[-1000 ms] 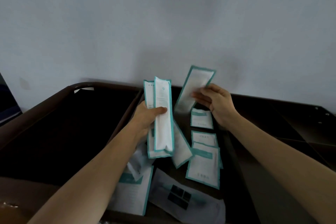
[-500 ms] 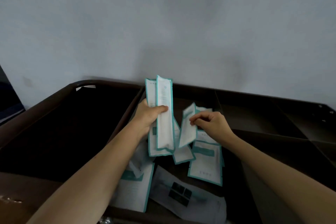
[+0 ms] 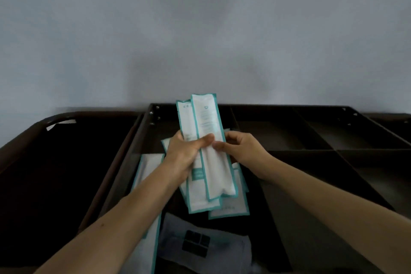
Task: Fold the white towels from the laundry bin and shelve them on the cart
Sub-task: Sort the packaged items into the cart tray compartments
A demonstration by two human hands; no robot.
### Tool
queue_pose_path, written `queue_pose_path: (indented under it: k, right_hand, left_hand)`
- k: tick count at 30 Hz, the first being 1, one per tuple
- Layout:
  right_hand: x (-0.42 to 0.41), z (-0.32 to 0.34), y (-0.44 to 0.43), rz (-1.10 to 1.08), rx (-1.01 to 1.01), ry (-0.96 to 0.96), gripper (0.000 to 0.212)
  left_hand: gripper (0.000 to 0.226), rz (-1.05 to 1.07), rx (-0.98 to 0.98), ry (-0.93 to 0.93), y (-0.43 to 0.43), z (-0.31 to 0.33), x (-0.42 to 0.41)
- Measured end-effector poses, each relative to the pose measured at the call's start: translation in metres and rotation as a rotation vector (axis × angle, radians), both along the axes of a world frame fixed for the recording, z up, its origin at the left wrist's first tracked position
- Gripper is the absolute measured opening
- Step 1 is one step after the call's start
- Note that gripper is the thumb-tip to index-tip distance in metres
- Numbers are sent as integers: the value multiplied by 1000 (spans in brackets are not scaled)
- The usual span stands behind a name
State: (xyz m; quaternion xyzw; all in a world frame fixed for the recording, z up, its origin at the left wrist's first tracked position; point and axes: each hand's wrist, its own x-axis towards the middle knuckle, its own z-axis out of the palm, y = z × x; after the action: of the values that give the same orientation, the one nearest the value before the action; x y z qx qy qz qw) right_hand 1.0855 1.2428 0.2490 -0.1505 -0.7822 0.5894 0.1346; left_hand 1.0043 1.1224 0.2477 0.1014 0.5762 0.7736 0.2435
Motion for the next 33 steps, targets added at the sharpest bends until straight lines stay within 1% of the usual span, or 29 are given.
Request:
queue_pose_path:
  k: [3, 6, 8, 11, 15, 18, 21, 23, 25, 28, 31, 33]
  right_hand:
    - [15, 10, 14, -56, -21, -1, 13]
    - [34, 20, 35, -168, 38, -11, 15]
    - [49, 26, 56, -223, 71, -28, 21]
    - [78, 31, 94, -291, 68, -43, 29]
    - [124, 31, 149, -415, 58, -31, 28]
    - [162, 32, 204, -482, 41, -52, 20]
    - [179, 33, 242, -456, -86, -108, 14]
    - [191, 30, 269, -418, -186, -102, 9]
    - [199, 26, 293, -450, -242, -73, 6]
    - [201, 22, 324, -470, -339, -42, 12]
    - [192, 19, 346, -359, -587, -44, 26]
    - [181, 16, 354, -286, -701, -73, 27]
  left_hand:
    - [39, -47, -29, 18, 20, 11, 12]
    - [35, -110, -16, -26, 48, 19, 28]
    - [31, -156, -4, -52, 70, 23, 40]
    - [31, -222, -19, -40, 112, 29, 64]
    - [30, -300, -35, -50, 179, 32, 103]
    - [28, -322, -26, -78, 237, 32, 140]
    - [26, -340, -34, -92, 270, 33, 158]
    - [22, -350, -44, -99, 292, 32, 169]
    - [21, -351, -50, -92, 309, 29, 177]
    - [24, -282, -57, -93, 328, 21, 177]
    - [26, -212, -58, -124, 336, 12, 169]
    - [26, -190, -45, -128, 337, 8, 163]
